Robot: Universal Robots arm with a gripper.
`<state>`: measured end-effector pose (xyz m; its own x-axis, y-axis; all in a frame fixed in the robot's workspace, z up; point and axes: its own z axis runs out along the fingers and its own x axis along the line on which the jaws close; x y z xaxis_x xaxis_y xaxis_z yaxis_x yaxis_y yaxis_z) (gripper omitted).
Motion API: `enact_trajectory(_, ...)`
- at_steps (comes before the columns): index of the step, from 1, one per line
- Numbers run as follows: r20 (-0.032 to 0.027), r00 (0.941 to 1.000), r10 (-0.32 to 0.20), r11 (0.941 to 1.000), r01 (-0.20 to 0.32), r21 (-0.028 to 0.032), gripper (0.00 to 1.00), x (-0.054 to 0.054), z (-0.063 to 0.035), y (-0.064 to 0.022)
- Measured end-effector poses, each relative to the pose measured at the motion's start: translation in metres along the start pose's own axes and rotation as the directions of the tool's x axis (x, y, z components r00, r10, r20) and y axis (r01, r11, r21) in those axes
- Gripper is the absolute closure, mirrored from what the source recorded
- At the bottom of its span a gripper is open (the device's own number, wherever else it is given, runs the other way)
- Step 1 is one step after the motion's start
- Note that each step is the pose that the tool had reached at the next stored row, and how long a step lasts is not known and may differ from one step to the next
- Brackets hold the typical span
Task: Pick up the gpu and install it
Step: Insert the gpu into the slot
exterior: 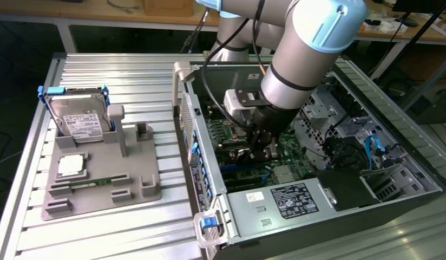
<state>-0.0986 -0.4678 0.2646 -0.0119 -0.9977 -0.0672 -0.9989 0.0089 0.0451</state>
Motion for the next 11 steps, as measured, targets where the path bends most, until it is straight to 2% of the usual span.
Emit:
enact_trajectory(2, -0.0003, 1.0, 0.0, 1.0, 0.0, -0.0001, 0.73, -0.0001, 0.0, 0.0001)
enact_trajectory(3, -0.0024, 1.0, 0.0, 1.0, 0.0, -0.0001, 0.73, -0.0005, 0.0, 0.0001)
enact_trajectory(6, -0.0194, 0.9998, 0.001, 1.0, -0.001, 0.0002, 0.73, -0.0019, 0.0001, 0.0001)
enact_trajectory(7, -0.0222, 0.9998, 0.001, 1.0, -0.001, 0.0002, 0.73, -0.002, 0.0002, 0.0)
enact_trajectory(10, -0.0225, 0.9997, 0.001, 1.0, -0.001, 0.0002, 0.73, -0.002, 0.0001, 0.0001)
enact_trajectory(11, -0.0255, 0.9997, 0.001, 1.0, -0.001, 0.0002, 0.73, -0.0026, 0.0001, -0.0002)
